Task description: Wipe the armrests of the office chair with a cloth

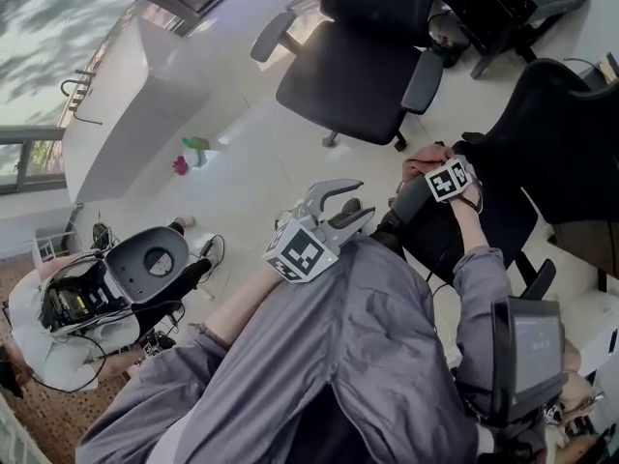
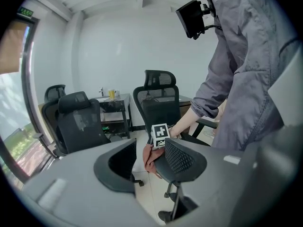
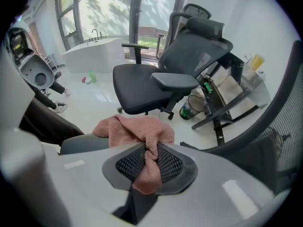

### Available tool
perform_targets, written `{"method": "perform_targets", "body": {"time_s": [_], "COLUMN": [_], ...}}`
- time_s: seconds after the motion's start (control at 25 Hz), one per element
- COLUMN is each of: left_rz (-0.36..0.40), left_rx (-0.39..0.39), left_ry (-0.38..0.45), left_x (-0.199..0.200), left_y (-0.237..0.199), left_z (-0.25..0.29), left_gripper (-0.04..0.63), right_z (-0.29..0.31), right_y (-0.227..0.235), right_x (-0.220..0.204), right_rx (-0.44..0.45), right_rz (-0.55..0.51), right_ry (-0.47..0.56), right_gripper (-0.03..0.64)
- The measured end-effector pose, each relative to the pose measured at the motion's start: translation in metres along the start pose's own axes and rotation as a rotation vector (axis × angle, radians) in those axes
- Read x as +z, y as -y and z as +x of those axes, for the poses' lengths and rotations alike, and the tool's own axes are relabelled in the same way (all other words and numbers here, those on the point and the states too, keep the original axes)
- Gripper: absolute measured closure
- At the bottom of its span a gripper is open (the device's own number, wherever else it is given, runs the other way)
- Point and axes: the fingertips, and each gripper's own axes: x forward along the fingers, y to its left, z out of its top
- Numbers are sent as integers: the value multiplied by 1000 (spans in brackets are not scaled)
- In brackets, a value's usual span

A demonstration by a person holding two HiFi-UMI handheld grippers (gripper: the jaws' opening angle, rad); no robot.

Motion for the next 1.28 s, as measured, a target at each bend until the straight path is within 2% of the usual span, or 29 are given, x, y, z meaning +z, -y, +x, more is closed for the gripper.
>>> {"method": "perform_targets", "body": {"time_s": [0.28,0.4,0.56,0.68,0.84,0.96,1.04,1.2,1.28], "left_rz": [-2,2,13,20,21,24,22,65,77], "left_rx": [-17,-37,-62,-75,-76,-67,-59,-53,-33], "left_ry": [5,15,29,38,45,54,57,58,33], "left_x": [-3,-1,1,2,2,3,3,5,-3], "left_y": [-8,-8,-4,-2,0,1,2,-3,-7], "left_z": [-2,0,4,5,3,-1,-4,-21,-40], "left_gripper": [391,391,391,391,391,391,391,391,391], "right_z": [-1,-10,-24,-34,-50,-55,-52,-31,-16], "right_y": [-79,-115,-158,-188,-222,-228,-213,-168,-158], "right_x": [3,4,-14,-23,-31,-50,-55,-40,-28], "right_rx": [82,134,189,258,415,500,498,400,350], "right_rz": [-154,-178,-196,-199,-159,-162,-138,-24,-14], "right_ry": [2,37,26,42,71,26,-4,-26,-46], "right_gripper": [552,552,552,552,552,552,552,552,552]}}
